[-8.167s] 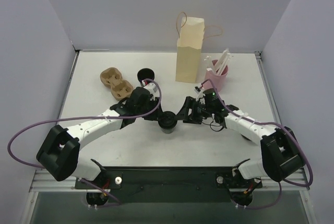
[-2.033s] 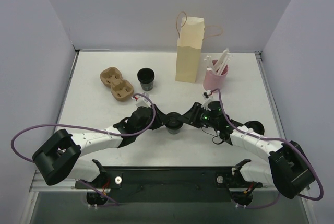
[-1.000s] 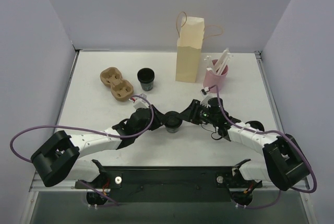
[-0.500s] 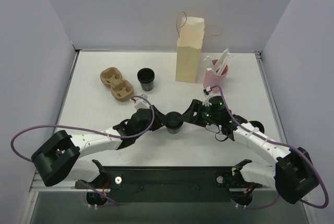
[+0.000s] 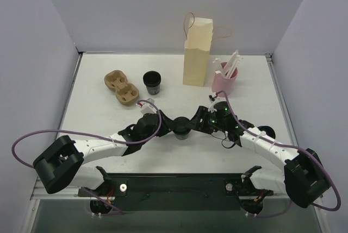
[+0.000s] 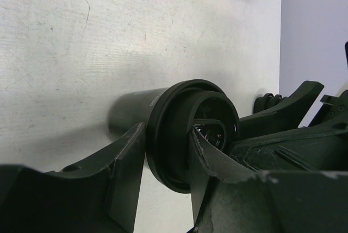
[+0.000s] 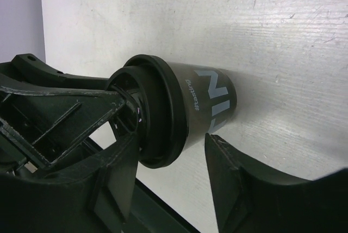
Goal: Pack the takeout coffee
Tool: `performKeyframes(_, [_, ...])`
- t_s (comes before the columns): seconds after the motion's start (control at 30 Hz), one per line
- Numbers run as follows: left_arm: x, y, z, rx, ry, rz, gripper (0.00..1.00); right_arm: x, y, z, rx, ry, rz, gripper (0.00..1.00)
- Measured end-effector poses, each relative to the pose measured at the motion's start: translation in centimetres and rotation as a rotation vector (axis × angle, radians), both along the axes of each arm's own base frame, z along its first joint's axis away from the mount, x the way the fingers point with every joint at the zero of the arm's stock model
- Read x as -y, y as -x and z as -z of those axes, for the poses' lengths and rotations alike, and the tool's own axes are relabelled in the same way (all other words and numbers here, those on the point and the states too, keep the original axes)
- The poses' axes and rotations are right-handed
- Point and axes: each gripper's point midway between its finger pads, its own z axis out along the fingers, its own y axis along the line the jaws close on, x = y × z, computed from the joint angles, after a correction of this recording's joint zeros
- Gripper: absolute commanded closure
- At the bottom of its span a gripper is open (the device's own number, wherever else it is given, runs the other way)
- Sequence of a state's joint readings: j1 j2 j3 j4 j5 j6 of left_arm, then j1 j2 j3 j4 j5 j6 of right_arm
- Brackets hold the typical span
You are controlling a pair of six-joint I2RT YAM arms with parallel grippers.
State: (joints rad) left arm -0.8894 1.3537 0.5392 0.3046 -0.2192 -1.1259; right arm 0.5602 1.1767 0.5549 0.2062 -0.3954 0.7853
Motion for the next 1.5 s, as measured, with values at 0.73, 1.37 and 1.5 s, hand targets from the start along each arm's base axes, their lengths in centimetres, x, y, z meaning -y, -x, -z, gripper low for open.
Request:
performKeyframes(0.73, [0.3, 0.0, 0.3, -0.007, -0.002, 0.002, 0.55, 0.5, -0.5, 1.1, 0.090, -0.152, 0.042, 0.76])
performKeyframes(1.37, [0.6, -1.0, 1.0, -0.011, 0.048, -0.053, 0.55, 0.5, -2.0, 1.3, 0.118, -0.293, 0.118, 0.75])
performKeyframes(1.5, [0.5, -1.0, 1.0, -0.012, 0.054, -0.056, 0.55, 0.5, -1.9, 1.2, 0.112, -0.293, 0.132, 0.70])
